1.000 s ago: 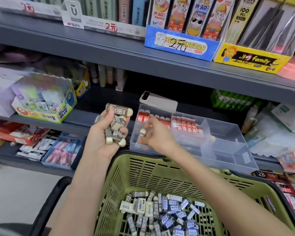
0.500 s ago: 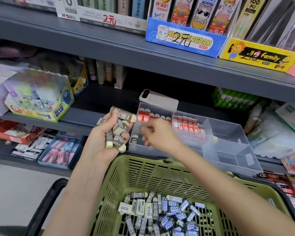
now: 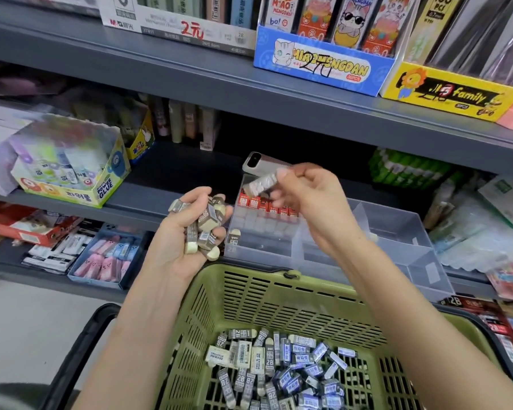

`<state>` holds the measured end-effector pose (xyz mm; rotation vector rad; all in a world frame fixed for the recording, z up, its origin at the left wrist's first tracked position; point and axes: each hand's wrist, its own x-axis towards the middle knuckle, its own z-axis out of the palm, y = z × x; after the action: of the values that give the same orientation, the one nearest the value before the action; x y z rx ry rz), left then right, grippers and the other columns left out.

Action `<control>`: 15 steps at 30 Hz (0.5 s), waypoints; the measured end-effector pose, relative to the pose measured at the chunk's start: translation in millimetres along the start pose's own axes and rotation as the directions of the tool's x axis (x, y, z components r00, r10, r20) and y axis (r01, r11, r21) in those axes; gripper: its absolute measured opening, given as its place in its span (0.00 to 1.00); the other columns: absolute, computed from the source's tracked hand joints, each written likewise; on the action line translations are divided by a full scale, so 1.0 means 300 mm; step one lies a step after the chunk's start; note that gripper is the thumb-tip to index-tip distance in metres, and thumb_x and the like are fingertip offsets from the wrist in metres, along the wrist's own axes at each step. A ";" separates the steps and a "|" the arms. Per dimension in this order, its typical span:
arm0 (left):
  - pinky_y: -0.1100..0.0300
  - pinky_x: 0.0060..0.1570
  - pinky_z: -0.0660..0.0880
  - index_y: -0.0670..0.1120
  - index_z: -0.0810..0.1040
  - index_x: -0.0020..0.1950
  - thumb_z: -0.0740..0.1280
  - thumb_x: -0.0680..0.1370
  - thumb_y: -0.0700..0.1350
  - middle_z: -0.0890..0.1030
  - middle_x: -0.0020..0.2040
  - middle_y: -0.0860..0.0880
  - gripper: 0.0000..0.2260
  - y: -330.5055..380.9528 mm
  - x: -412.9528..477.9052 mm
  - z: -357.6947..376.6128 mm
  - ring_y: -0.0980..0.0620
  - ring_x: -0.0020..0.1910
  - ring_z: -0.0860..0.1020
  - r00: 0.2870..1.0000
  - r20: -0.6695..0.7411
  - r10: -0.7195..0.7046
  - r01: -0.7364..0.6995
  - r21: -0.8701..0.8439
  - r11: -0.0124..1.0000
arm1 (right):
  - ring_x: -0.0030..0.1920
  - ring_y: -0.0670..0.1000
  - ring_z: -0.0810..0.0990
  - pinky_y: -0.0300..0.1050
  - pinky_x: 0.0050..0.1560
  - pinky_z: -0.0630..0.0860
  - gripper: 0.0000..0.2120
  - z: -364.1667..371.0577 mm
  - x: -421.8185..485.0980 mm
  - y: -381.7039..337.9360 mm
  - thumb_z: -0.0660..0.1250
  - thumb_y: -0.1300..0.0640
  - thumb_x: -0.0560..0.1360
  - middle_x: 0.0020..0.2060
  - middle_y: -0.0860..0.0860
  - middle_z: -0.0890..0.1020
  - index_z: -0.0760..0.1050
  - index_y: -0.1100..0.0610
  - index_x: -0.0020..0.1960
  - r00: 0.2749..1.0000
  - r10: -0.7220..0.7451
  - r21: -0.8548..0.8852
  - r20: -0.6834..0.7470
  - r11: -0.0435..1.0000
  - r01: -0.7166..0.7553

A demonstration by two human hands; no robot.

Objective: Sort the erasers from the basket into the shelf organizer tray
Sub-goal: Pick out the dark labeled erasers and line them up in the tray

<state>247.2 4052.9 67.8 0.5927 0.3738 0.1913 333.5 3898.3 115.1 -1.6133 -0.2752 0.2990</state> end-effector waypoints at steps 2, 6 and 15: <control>0.65 0.23 0.72 0.47 0.83 0.35 0.66 0.67 0.41 0.79 0.46 0.42 0.06 0.008 0.005 -0.007 0.46 0.37 0.82 1.000 -0.019 0.018 -0.019 -0.033 0.999 | 0.28 0.51 0.78 0.44 0.36 0.79 0.05 -0.009 0.003 0.018 0.68 0.63 0.75 0.30 0.55 0.80 0.77 0.66 0.46 0.994 0.055 -0.365 0.094 0.931 -0.017; 0.65 0.24 0.72 0.47 0.84 0.35 0.66 0.67 0.41 0.79 0.45 0.41 0.07 0.010 0.008 -0.013 0.46 0.37 0.82 0.999 -0.047 0.027 -0.030 -0.066 0.997 | 0.28 0.48 0.80 0.43 0.38 0.82 0.01 0.047 -0.020 0.095 0.66 0.66 0.75 0.31 0.53 0.80 0.75 0.63 0.47 0.964 0.222 -0.618 0.146 0.781 -0.087; 0.63 0.23 0.73 0.45 0.83 0.39 0.67 0.67 0.40 0.80 0.45 0.41 0.05 0.003 0.005 -0.005 0.45 0.37 0.82 0.998 -0.056 0.021 -0.024 -0.056 0.998 | 0.41 0.55 0.82 0.51 0.47 0.80 0.04 0.127 0.006 0.146 0.66 0.67 0.73 0.38 0.57 0.82 0.75 0.63 0.40 0.992 0.105 -0.788 0.072 0.615 -0.008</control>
<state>248.0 4054.8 66.7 0.5368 0.4138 0.2393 321.5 3931.7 69.0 -2.5052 -0.4898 0.3392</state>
